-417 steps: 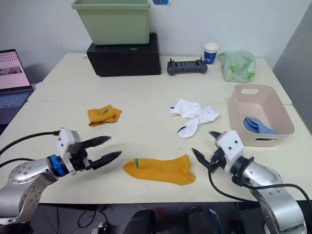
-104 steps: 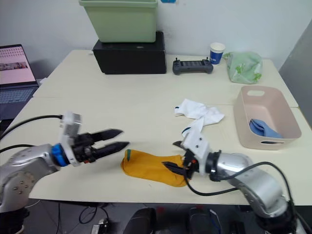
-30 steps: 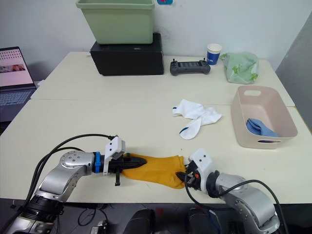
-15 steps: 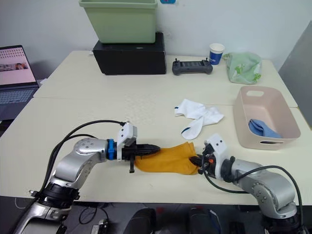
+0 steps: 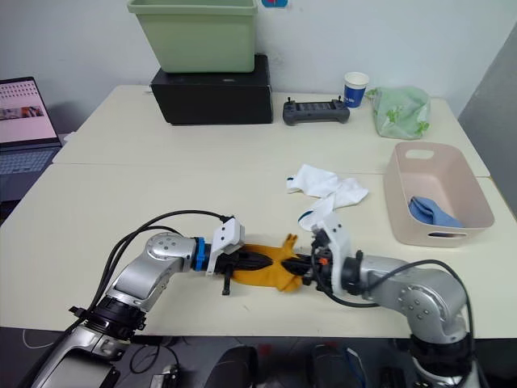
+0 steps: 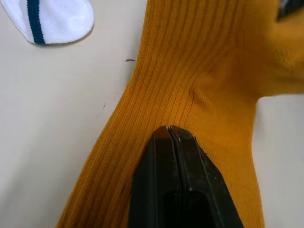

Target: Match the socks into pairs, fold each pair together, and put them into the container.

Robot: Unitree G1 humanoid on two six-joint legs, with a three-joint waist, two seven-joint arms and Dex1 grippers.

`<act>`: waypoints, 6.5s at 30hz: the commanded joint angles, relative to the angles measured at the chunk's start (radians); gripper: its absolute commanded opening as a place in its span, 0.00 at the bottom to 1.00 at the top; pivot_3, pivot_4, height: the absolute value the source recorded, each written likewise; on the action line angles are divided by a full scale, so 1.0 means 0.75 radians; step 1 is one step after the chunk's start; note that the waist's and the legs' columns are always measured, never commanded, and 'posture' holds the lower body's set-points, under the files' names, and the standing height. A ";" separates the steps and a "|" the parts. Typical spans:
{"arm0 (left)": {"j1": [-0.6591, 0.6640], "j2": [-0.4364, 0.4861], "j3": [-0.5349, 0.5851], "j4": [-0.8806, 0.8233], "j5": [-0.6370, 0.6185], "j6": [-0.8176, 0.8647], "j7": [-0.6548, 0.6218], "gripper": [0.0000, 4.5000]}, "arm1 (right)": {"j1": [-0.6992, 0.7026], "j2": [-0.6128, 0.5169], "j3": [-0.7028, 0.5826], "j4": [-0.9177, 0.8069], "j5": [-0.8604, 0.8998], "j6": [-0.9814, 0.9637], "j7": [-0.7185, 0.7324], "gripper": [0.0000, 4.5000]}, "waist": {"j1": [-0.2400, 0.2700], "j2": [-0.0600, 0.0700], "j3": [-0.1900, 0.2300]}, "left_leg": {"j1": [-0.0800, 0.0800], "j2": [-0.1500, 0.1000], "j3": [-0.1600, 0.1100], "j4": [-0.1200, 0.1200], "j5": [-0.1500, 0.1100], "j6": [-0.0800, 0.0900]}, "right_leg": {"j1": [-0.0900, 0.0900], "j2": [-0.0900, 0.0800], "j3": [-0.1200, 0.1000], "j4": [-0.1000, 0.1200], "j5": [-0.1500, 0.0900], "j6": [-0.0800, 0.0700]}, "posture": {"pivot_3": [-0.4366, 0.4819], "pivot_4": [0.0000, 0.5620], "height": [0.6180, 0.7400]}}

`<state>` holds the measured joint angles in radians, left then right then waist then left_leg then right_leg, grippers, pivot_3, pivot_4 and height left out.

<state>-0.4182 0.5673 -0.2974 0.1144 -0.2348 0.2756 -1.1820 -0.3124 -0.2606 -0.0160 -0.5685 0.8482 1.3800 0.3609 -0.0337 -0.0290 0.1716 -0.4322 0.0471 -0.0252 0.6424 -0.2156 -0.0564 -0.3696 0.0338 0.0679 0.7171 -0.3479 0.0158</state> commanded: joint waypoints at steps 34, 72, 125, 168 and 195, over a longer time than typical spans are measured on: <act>0.193 0.182 0.209 -0.204 -0.060 0.199 0.065 0.00 | -0.255 0.363 0.047 0.425 -0.083 0.006 -0.166 0.07 | -0.025 0.004 -0.001 | 0.000 0.002 -0.001 -0.002 0.000 0.000 | -0.004 -0.002 0.002 0.001 0.000 0.000 | 0.48 0.27 0.96; 0.020 0.368 0.128 -0.061 0.011 0.070 -0.133 0.00 | -0.223 -0.187 0.748 0.359 -0.743 -0.806 0.401 0.01 | -0.027 0.003 0.005 | -0.001 0.001 -0.001 -0.004 0.000 0.000 | -0.007 0.001 0.000 0.000 0.000 0.000 | 0.48 0.27 0.96; 0.230 0.306 0.248 -0.132 -0.072 0.071 -0.008 0.00 | 0.002 -0.097 0.179 0.059 -0.386 -0.323 0.329 0.29 | -0.024 0.001 0.008 | 0.000 0.002 -0.002 -0.001 0.000 0.000 | -0.003 -0.003 0.000 0.002 0.000 -0.001 | 0.48 0.27 0.96; 0.034 0.198 0.385 -0.314 -0.431 0.442 0.042 0.00 | 0.076 0.106 0.156 0.190 -0.336 -0.205 0.087 0.00 | 0.003 0.001 0.007 | -0.002 0.001 -0.001 -0.003 0.000 0.000 | -0.004 -0.003 -0.003 -0.001 0.000 0.000 | 0.48 0.27 0.96; -0.691 -0.312 0.053 -0.065 -0.327 0.499 -0.015 1.00 | 0.631 -0.843 -0.823 -0.329 -0.567 -0.771 0.018 0.00 | -0.020 0.003 0.008 | -0.001 -0.004 0.004 0.001 0.000 0.000 | -0.001 0.006 0.003 -0.003 -0.002 0.006 | 0.48 0.27 0.96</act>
<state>-0.9161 0.3323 -0.2573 0.0874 -0.4801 0.6534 -1.1814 0.1666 -0.8497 -0.6634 -0.8430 0.5120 0.8793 0.3586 -0.0489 -0.0269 0.1778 -0.4329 0.0444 -0.0221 0.6424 -0.2155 -0.0564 -0.3701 0.0381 0.0701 0.7151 -0.3497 0.0202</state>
